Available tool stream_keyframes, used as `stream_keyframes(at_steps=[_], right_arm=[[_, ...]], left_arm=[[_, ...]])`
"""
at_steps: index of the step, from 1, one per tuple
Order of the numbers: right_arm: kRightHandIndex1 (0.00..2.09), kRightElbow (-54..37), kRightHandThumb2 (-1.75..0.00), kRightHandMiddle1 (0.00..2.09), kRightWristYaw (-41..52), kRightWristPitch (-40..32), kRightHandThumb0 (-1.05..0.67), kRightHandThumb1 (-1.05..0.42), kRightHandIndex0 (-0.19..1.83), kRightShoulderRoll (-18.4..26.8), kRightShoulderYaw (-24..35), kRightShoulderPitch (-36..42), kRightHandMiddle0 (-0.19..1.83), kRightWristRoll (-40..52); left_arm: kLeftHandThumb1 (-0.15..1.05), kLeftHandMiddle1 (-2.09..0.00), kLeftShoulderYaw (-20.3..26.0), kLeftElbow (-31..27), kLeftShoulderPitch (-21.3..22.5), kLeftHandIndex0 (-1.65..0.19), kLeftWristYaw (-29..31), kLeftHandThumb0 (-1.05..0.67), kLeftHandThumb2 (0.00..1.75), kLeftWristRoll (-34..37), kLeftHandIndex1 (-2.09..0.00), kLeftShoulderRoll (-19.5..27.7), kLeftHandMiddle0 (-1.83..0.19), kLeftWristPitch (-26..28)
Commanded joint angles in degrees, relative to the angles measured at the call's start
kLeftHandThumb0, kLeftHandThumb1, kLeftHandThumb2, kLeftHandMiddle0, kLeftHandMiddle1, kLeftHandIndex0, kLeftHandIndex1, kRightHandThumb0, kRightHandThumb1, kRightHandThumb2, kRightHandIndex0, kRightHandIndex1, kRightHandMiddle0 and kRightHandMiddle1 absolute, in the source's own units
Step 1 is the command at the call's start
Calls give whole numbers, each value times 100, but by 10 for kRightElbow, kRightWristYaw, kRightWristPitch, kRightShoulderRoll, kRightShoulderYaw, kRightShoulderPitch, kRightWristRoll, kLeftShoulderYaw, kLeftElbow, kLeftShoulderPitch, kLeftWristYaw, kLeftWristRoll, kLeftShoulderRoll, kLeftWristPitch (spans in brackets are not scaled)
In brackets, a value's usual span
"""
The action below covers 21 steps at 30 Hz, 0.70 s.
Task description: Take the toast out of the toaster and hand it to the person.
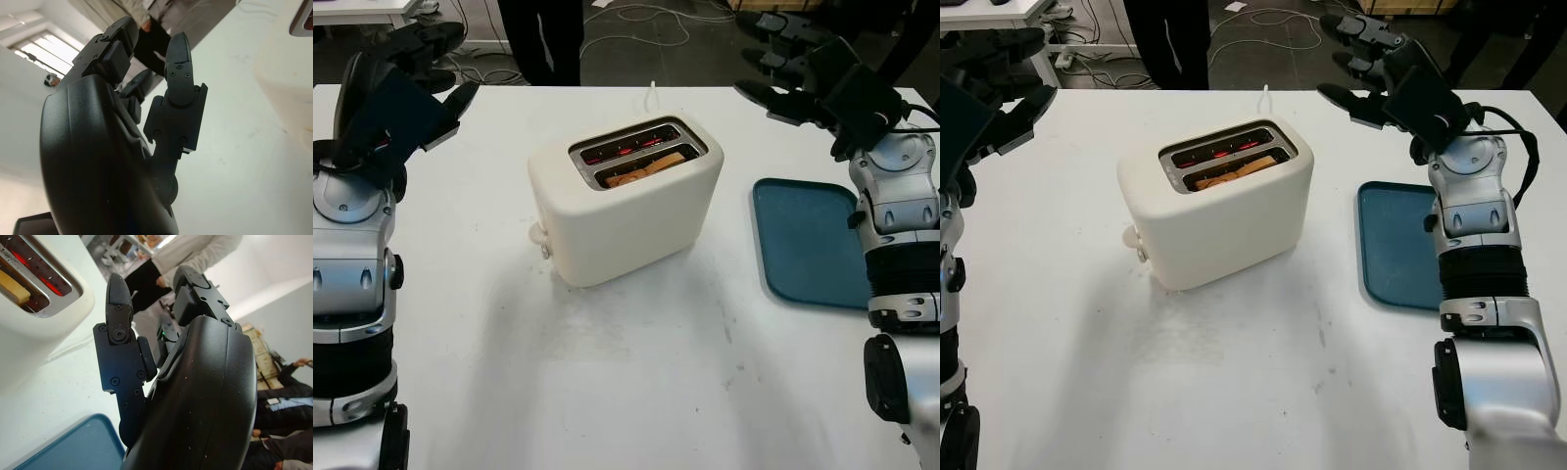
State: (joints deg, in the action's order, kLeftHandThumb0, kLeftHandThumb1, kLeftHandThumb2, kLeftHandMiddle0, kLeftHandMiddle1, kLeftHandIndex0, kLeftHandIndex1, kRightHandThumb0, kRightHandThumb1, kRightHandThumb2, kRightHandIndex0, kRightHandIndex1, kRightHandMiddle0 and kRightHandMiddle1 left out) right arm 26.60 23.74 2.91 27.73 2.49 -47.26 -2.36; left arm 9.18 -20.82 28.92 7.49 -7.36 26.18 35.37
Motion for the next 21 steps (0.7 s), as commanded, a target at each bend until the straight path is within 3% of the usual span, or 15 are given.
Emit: stream_keyframes(at_steps=[1, 21], right_arm=[[2, 2, -25, 0, 0, 0, -41, -92, 33, -5, -1, 7, 32, 4], [3, 48, -28, 1, -2, 53, -42, -92, 37, -2, -10, 16, 35, -7]], left_arm=[[92, -81, -3, -10, -5, -45, -7, -40, 37, -4, -7, -7, -17, 8], [92, -79, -33, -1, 4, -42, -4, -47, 40, -28, -6, -3, -9, 16]])
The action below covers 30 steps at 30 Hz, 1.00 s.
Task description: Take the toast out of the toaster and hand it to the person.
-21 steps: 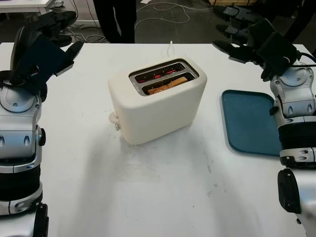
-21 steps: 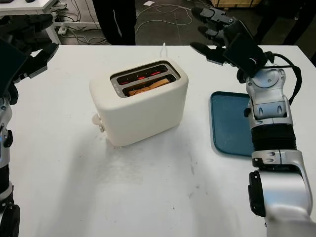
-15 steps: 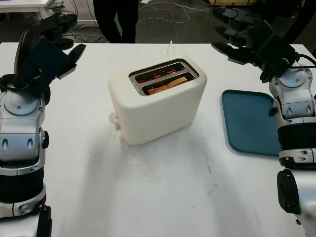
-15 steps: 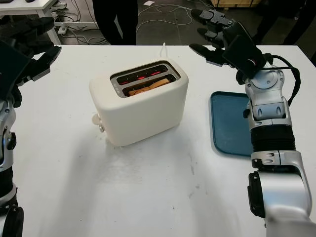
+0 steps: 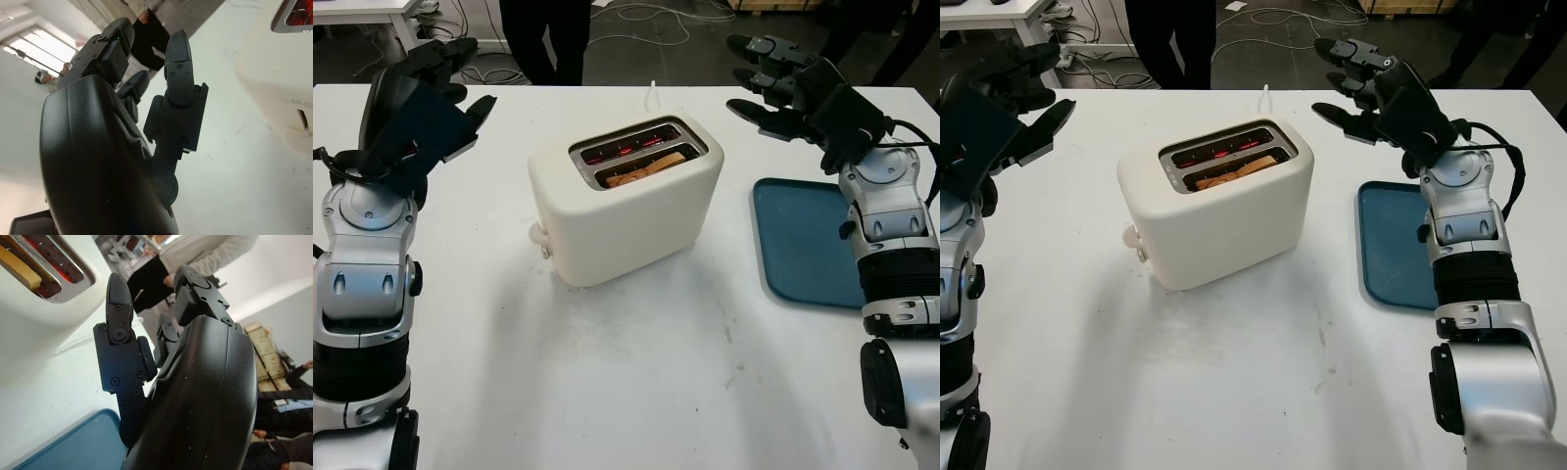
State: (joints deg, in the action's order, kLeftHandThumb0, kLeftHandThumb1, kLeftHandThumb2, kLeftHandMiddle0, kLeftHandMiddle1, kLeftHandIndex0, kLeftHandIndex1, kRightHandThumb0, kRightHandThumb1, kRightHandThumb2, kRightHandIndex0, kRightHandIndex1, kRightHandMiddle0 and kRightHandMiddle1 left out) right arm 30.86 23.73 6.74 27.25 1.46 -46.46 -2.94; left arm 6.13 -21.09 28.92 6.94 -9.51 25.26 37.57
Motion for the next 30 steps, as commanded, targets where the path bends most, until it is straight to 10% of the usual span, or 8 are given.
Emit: stream_keyframes(at_steps=[1, 30], right_arm=[[3, 7, -28, 1, -1, 15, -42, -92, 38, 2, 3, 7, 35, 2], [1, 28, -23, 1, 0, 24, -47, -92, 39, -3, 6, -6, 36, 7]], left_arm=[[92, -79, -4, 1, 4, -42, 1, -48, 39, -8, -5, 6, -9, -4], [92, -85, -5, 22, -2, -43, 8, -51, 36, -7, -6, 13, -7, -41]])
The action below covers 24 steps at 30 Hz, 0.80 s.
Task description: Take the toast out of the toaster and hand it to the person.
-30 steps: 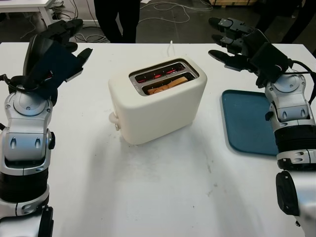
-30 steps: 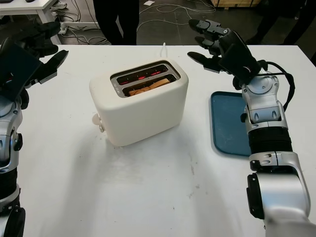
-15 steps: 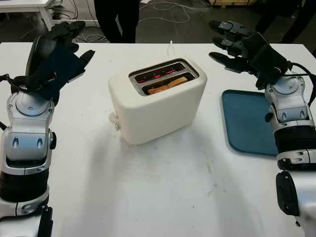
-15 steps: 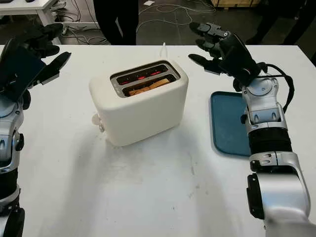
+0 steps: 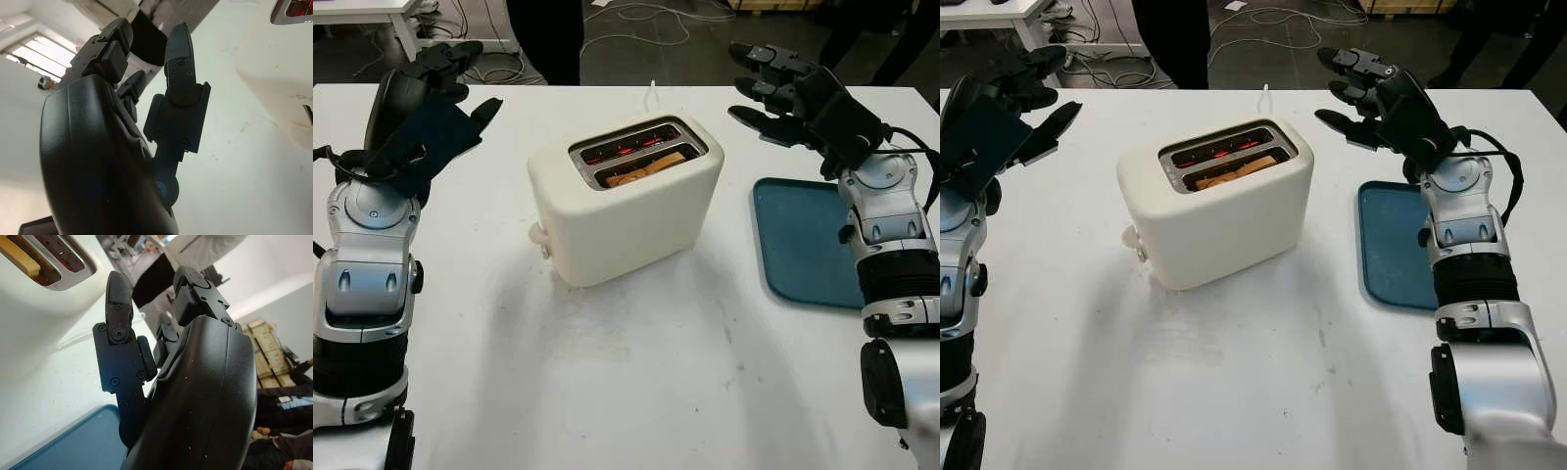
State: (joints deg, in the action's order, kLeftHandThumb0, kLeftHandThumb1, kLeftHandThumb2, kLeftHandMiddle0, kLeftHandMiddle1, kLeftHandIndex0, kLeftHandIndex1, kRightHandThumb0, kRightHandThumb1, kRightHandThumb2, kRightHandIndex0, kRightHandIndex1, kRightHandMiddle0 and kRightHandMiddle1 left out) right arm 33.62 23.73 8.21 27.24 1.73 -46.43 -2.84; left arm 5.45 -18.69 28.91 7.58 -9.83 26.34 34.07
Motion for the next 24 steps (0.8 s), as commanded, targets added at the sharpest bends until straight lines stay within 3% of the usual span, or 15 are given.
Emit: stream_keyframes(at_steps=[1, 24], right_arm=[[1, 1, -23, 0, 1, 9, -47, -92, 38, -3, 4, -6, 36, 7], [1, 4, -23, 0, 1, 8, -50, -92, 40, 0, 3, -5, 37, 5]], left_arm=[[92, -85, 3, -2, -3, -43, 1, -50, 36, -3, -6, 2, -7, -6], [92, -85, -3, -10, -4, -43, 4, -50, 38, -11, -6, 11, -9, 9]])
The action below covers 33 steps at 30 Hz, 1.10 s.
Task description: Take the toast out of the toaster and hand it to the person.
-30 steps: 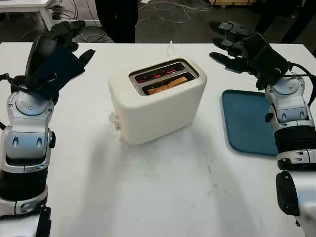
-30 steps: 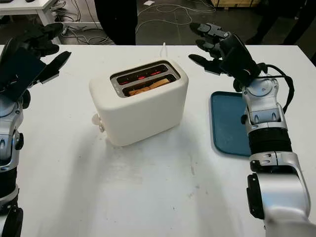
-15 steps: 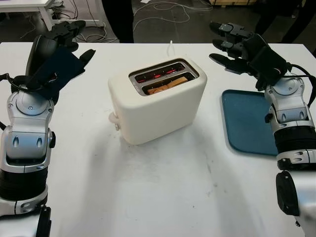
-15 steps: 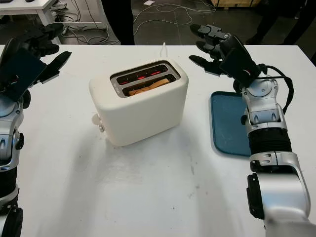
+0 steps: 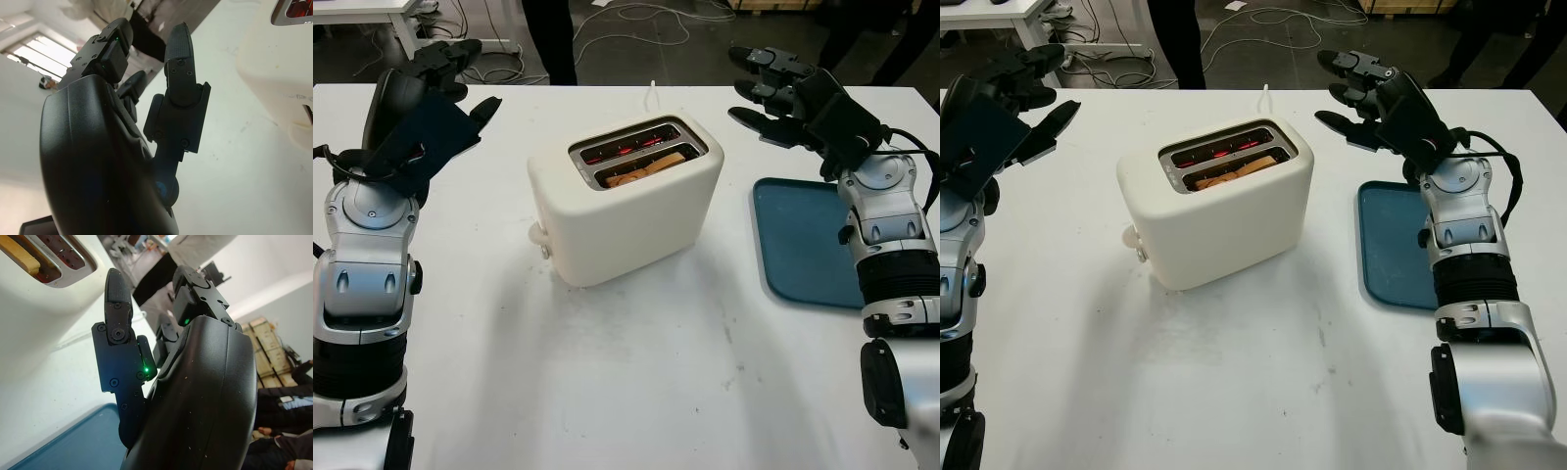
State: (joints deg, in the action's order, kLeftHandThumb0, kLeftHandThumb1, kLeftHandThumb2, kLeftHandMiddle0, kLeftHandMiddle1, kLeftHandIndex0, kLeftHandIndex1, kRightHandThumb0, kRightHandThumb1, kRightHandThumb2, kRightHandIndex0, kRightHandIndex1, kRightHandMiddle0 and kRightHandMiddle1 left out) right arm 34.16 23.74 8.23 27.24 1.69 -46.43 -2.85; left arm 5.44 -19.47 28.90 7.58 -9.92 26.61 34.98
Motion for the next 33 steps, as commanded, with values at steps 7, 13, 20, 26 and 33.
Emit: stream_keyframes(at_steps=[7, 13, 20, 26, 33], right_arm=[[1, 5, -23, 0, 6, 17, -50, -92, 40, 1, 2, -6, 37, 6], [1, -6, -22, 0, 2, 5, -50, -92, 40, -3, 5, -2, 37, 8], [0, 3, -21, 0, 3, 12, -50, -92, 40, -2, 4, -5, 37, 7], [1, 3, -22, 0, 2, 13, -51, -92, 41, -2, 2, -5, 38, 5], [0, 4, -22, 0, 3, 9, -50, -92, 40, -3, 3, -5, 37, 7]], left_arm=[[92, -86, -4, 2, -5, -45, 3, -49, 37, -12, -7, 9, -13, -10], [92, -87, -6, 3, -6, -45, 3, -49, 39, -13, -7, 12, -12, -15], [92, -86, -3, 3, -7, -44, 1, -50, 37, -9, -7, 8, -9, -7], [92, -86, -8, 9, -8, -45, 3, -51, 38, -13, -7, 13, -10, -18], [92, -88, -8, 10, -8, -45, 5, -48, 39, -9, -8, 14, -8, -19]])
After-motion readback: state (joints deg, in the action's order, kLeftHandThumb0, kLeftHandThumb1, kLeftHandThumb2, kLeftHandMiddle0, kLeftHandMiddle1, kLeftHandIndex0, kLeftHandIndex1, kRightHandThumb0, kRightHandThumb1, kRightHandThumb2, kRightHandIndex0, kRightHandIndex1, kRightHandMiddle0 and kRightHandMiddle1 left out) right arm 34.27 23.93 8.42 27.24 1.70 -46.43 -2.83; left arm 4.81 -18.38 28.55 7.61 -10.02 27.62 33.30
